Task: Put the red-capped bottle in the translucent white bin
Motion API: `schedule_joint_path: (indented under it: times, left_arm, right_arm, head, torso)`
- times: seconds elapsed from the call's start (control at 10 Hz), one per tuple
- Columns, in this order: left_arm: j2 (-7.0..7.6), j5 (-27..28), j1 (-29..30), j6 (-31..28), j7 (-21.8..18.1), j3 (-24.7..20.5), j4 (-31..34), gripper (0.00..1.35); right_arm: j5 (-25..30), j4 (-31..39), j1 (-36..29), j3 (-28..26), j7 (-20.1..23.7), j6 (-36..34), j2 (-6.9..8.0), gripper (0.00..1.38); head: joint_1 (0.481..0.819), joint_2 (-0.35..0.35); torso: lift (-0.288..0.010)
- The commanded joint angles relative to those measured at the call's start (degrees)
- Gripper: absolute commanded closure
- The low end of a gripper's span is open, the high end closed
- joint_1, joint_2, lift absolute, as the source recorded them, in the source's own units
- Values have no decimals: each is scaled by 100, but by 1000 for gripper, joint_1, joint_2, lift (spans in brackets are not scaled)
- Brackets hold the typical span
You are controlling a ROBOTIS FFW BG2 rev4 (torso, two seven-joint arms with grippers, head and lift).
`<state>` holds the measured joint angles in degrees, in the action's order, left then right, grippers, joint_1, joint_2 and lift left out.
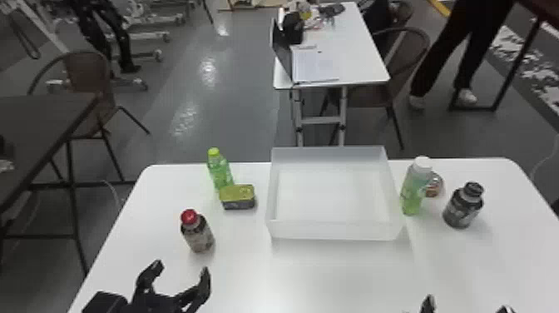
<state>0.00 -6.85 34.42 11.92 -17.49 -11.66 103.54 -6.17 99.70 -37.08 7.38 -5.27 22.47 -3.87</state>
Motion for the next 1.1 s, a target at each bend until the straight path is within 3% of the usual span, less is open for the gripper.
schedule_joint_path:
  times: [0.0, 1.0]
  left_arm:
    - [-15, 0, 3, -5, 0, -3, 0, 240]
    - [-15, -79, 12, -111, 44, -12, -44, 240]
  right_arm:
    - [2, -3, -1, 0, 0, 3, 0, 24]
    - [-121, -56, -9, 9, -9, 47, 18, 71]
  head:
    - [695, 137]
    - [695, 133]
  torso:
    - [0]
    - [0]
